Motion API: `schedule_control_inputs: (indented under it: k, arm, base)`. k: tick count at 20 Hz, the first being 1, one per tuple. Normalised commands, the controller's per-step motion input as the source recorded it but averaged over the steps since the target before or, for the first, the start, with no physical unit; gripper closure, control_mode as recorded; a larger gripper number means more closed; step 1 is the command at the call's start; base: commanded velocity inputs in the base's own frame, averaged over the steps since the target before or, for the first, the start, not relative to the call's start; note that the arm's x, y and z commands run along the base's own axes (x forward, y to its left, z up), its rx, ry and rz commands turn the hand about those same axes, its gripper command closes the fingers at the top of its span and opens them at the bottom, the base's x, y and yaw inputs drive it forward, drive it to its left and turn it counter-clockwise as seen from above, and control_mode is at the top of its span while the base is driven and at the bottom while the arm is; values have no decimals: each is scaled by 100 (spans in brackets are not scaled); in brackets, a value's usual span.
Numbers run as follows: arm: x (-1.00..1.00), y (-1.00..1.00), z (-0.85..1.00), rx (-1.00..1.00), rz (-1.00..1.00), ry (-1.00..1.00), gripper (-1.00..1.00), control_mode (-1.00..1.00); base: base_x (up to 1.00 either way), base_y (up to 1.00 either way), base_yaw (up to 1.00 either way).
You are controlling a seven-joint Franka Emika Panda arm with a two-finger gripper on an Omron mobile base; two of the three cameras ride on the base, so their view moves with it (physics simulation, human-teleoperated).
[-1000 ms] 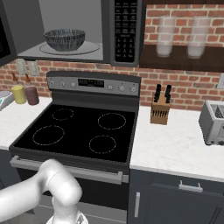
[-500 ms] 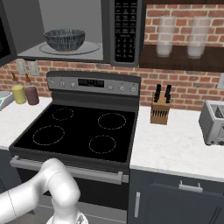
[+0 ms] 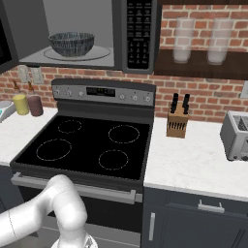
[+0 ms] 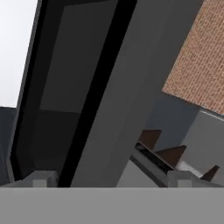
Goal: Open the microwave, place the bowl with waffle inside the microwave, then close the microwave door and turn it on.
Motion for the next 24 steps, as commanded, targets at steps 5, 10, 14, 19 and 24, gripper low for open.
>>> schedule_control_inputs:
  k: [5, 10, 14, 19, 24]
  arm:
    - [-29, -60, 17, 21, 0, -8, -100, -100]
    - [-16, -68, 40, 19, 0, -6, -100, -100]
    - [-7, -70, 50, 17, 0, -8, -100, -100]
    - [-8, -78, 34, 17, 0, -10, -100, -100]
    - [-4, -88, 17, 20, 3, -10, -100, -100]
  base:
    - [0, 0, 0]
    - [0, 0, 0]
    - [0, 0, 0]
    - [0, 0, 0]
    - [0, 0, 0]
